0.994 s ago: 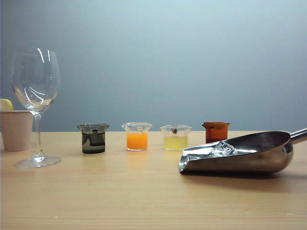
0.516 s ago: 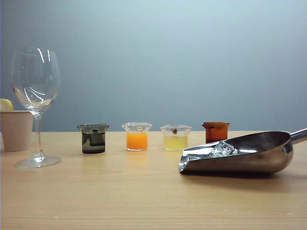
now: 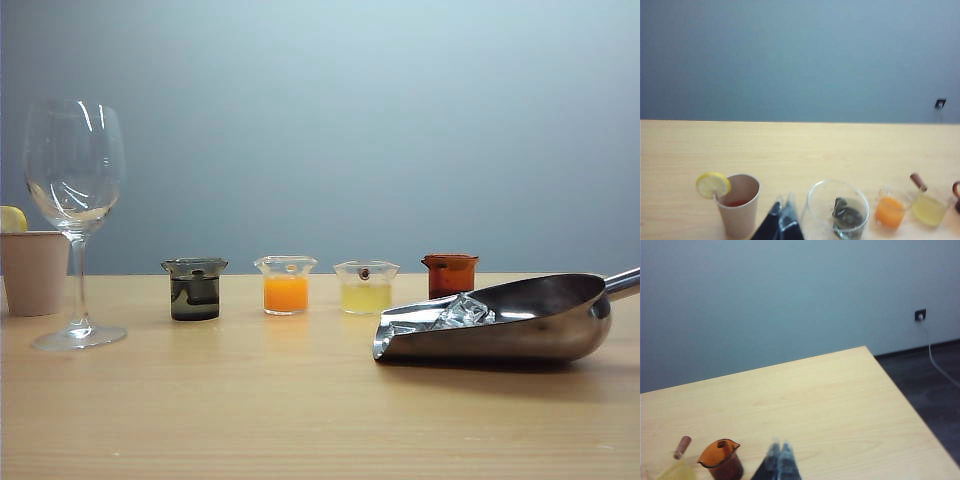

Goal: Pick up the ice scoop on the desk filled with ice cubes, pour the ice into the goblet, and finally put the scoop back on the table.

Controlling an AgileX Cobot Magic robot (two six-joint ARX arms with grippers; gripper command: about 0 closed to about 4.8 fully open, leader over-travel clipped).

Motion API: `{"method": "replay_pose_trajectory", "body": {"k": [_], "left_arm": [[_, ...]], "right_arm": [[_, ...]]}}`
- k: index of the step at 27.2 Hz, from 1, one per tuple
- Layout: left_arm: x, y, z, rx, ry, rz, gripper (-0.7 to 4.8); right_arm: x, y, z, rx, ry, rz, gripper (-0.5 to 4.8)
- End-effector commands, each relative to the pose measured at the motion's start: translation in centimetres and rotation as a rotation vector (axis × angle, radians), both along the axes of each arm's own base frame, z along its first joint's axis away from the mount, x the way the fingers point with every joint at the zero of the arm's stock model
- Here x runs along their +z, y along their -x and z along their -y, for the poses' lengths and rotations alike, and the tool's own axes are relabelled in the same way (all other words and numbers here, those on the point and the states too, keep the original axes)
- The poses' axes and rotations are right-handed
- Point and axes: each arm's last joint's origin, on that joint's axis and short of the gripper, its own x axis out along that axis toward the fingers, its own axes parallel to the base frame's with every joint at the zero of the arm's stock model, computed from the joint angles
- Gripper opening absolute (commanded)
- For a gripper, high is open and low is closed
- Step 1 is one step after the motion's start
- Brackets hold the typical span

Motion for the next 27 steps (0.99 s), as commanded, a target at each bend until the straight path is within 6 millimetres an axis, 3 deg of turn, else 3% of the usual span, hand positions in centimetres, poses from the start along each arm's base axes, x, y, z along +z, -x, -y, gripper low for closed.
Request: {"method": "replay_pose_trajectory", "body": {"k": [1, 7, 12, 15, 27], "left_arm": [[0.6, -0.1, 0.1, -0.025, -0.028, -0.067, -0.05], [1.9, -0.5, 0.4, -0.135, -0.056, -0.096, -0.05], [1.7, -0.5, 0.8, -0.17, -0.058, -0.121, -0.05], [1.4, -0.4, 1.1, -0.199, -0.06, -0.144, -0.05], [1.3, -0.5, 1.3, -0.257, -0.107, -0.154, -0.05]], "right_arm": [[0.8, -0.7, 0.0, 0.0, -0.085, -0.008, -0.06], [0.6, -2.4, -0.1, 0.009, -0.361, -0.068, -0.06], [-0.3, -3.6, -0.4, 0.108, -0.493, -0.164, -0.06], [-1.3, -4.3, -0.5, 0.096, -0.669, -0.257, -0.05], [-3.1, -4.5, -0.8, 0.155, -0.761, -0.355, -0.05]]}}
